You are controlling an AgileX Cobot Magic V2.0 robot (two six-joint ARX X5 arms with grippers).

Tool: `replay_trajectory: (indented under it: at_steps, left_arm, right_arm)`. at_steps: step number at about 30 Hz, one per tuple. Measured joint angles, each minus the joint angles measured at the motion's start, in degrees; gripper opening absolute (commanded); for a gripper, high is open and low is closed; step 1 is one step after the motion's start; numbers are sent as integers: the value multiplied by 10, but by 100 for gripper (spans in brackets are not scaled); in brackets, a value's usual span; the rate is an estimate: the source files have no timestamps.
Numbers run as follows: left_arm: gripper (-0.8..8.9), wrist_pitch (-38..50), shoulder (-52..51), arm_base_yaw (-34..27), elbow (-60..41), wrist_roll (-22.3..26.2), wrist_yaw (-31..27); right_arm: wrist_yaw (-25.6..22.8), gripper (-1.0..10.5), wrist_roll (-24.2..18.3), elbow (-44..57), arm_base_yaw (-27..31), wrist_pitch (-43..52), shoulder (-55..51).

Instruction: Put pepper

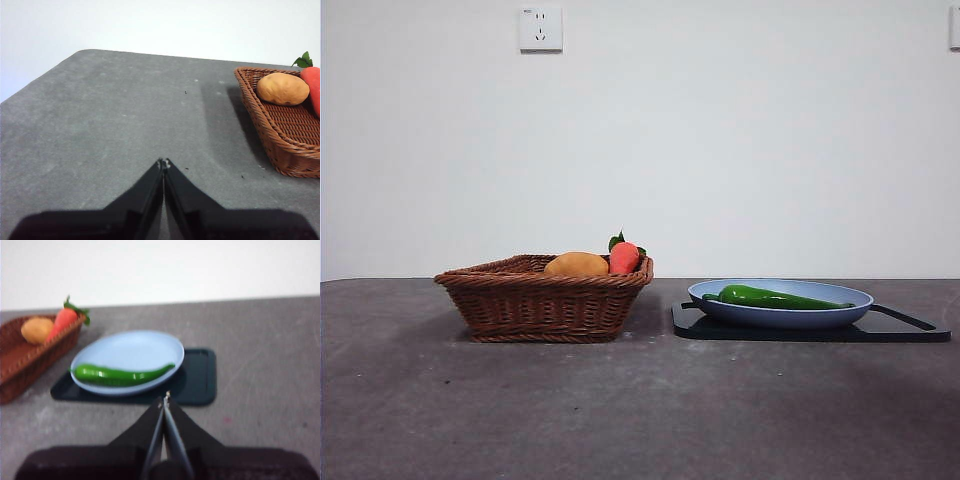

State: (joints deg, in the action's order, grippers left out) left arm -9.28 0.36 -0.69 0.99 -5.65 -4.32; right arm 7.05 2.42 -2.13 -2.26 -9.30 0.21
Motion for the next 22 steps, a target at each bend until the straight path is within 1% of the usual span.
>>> replay_trajectory:
  at_steps: [6, 12, 22]
  left_arm:
    - [8, 0, 0, 0, 0, 0, 0]
    - [8, 0, 0, 0, 0, 0, 0]
    - [8, 0, 0, 0, 0, 0, 0]
  right_arm:
    - [0, 11, 7, 0, 0, -35, 0]
    - [0, 11, 23, 0, 0, -35, 0]
    - [0, 11, 24, 0, 0, -35, 0]
